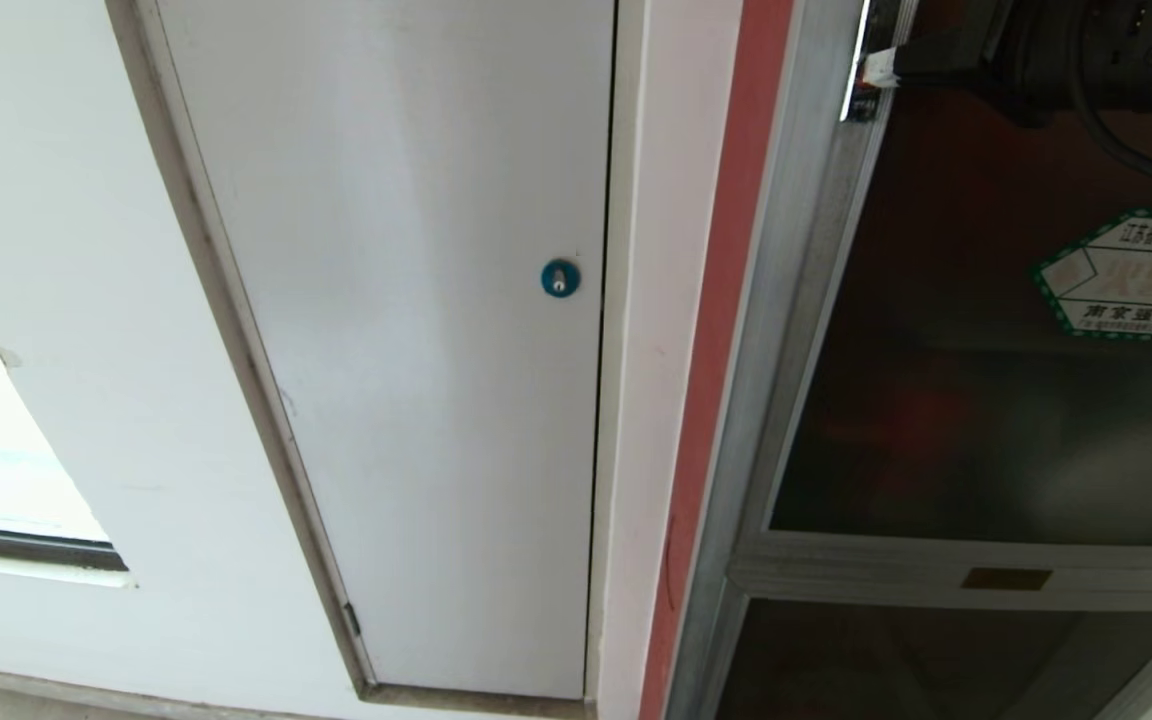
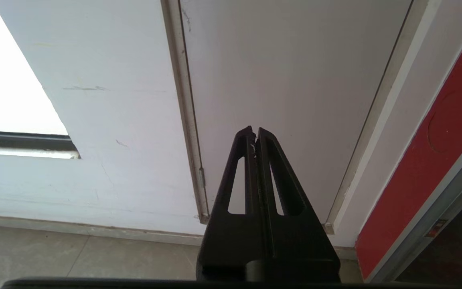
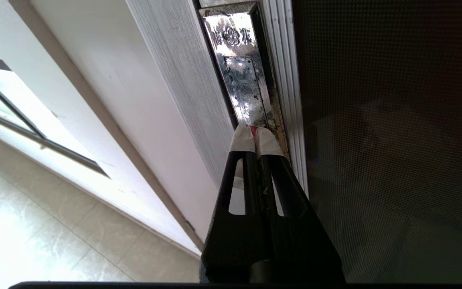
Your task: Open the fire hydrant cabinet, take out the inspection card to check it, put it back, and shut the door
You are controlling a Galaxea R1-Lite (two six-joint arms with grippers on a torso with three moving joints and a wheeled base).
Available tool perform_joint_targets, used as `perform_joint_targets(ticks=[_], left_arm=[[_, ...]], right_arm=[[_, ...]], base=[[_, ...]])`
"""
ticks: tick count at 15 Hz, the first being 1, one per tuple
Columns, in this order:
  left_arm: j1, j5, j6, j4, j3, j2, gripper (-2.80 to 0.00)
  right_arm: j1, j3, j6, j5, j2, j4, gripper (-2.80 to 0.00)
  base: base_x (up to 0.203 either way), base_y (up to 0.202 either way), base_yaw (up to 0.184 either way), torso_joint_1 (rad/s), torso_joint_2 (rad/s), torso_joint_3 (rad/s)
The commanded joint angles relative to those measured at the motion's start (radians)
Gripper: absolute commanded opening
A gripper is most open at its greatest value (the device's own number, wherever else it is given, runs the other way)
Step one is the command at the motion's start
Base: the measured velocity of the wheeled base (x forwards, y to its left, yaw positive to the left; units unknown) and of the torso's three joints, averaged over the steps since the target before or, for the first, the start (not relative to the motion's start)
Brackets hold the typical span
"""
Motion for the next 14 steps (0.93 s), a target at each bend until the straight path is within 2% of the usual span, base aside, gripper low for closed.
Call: perform_joint_targets(ticks=[1,14], left_arm=[[0.000,0.000,0.000,0.000,0.002,0.001,-2.80],[0.000,0.000,0.000,0.000,0.002,0.001,-2.80]], right_arm=[[-0.001,0.001,0.001,-0.001,0.009,-0.001,-2.80],[-0.004,0.008,0.001,-0.006,0.016,0.032,-2.80]], base=[[0.000,0.000,0.000,0.000,0.00,0.000],[0.000,0.000,0.000,0.000,0.00,0.000]])
